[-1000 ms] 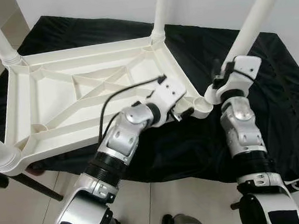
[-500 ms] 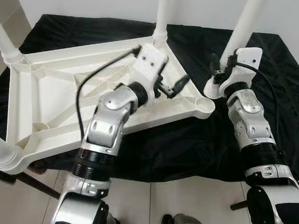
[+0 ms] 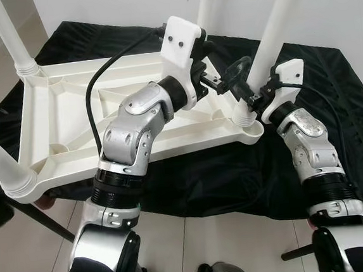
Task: Building children table
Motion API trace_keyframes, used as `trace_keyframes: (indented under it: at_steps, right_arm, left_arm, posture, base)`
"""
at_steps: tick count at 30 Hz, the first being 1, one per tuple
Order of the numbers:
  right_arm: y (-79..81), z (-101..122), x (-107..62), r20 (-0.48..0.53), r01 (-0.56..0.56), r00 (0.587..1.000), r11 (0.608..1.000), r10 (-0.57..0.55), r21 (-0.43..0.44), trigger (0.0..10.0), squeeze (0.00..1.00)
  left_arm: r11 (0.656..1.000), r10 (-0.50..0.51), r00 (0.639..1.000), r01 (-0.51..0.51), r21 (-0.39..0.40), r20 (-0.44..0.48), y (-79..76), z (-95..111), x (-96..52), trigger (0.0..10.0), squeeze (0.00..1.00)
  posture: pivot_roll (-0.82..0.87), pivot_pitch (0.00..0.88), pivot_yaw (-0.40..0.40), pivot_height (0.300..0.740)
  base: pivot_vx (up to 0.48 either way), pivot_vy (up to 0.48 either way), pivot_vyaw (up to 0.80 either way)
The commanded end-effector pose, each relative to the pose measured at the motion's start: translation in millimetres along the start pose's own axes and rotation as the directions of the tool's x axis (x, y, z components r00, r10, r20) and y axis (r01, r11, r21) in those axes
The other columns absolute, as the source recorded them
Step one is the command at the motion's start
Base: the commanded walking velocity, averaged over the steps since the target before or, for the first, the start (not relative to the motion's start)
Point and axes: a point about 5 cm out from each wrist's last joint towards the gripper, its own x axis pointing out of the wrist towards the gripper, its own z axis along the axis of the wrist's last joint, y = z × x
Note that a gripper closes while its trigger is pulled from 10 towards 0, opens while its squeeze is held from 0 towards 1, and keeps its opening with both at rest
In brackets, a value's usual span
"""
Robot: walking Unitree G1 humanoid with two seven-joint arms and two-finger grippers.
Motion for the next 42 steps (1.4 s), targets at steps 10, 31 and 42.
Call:
trace_keyframes:
  at_steps: [10,31,42]
  right_arm:
    - [6.2,2.3,-5.7,-0.031,-0.15,0.988,0.989,0.15,-0.017,10.0,0.0]
    - [24.6,9.4,-12.1,-0.073,-0.398,0.915,0.918,0.396,-0.005,10.0,0.0]
    - [25.1,8.5,-14.4,-0.089,-0.408,0.91,0.913,0.406,-0.01,10.0,0.0]
  left_arm:
    - [0.983,-0.182,0.983,0.182,-0.006,0.016,-22.7,9.0,6.4,10.0,0.0]
    - [0.981,-0.194,0.981,0.194,-0.001,0.029,-28.3,17.5,17.9,10.0,0.0]
    - [0.971,-0.235,0.972,0.236,-0.042,0.031,-30.7,18.8,15.9,0.0,0.0]
  posture:
    - [0.06,0.0,-0.081,0.74]
    - [0.06,0.003,-0.086,0.74]
    - [0.05,0.01,-0.082,0.74]
  base:
    - [0.0,0.0,0.0]
    - [0.0,0.0,0.0]
    - [0.0,0.0,0.0]
